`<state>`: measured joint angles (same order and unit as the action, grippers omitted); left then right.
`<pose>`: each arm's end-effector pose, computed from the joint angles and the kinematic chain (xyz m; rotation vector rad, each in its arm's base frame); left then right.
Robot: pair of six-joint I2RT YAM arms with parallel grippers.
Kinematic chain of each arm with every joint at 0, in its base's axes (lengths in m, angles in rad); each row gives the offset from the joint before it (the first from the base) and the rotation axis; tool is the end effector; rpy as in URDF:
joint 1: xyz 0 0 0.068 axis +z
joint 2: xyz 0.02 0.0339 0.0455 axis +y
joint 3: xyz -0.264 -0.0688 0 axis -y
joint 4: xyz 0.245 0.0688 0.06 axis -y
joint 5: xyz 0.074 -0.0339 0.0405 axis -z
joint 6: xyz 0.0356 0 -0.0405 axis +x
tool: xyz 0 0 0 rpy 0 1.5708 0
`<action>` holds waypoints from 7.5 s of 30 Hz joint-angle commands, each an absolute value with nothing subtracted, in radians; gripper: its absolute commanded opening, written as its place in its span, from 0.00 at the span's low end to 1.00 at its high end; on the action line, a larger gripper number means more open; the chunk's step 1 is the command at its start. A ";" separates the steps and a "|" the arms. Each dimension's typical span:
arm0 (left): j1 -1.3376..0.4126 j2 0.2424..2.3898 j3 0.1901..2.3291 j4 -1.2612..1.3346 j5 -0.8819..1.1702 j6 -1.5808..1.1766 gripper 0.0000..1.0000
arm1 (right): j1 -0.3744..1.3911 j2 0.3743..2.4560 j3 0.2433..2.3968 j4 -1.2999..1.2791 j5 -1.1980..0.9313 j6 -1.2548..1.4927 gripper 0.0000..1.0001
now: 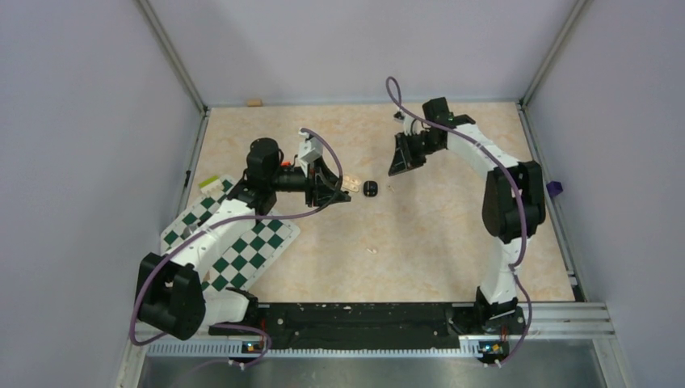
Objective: Insert the wireless bluetooth earbuds into the charging case
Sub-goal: Adjust the earbud at the center of the board, then pick up the earbud from the center of the board, then place the earbud in the charging case.
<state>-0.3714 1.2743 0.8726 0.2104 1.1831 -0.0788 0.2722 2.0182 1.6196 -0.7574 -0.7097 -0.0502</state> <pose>0.2468 -0.1315 0.3088 1.1145 1.4589 -1.3472 0.4022 0.1363 0.2193 -0.6245 2.5630 1.0298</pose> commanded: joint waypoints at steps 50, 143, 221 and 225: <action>-0.322 1.217 0.874 0.335 1.280 -0.161 0.00 | 0.667 2.339 1.976 -1.052 0.207 -0.616 0.44; -0.499 1.551 1.003 0.812 1.220 -0.676 0.00 | 0.689 1.121 1.000 0.079 -0.368 -0.042 0.15; -0.489 1.580 0.968 0.800 1.026 -0.876 0.00 | 0.687 1.125 0.974 0.155 -0.359 0.059 0.14; -0.494 1.575 0.965 0.809 1.043 -0.864 0.00 | 0.686 1.127 0.981 0.147 -0.360 0.084 0.14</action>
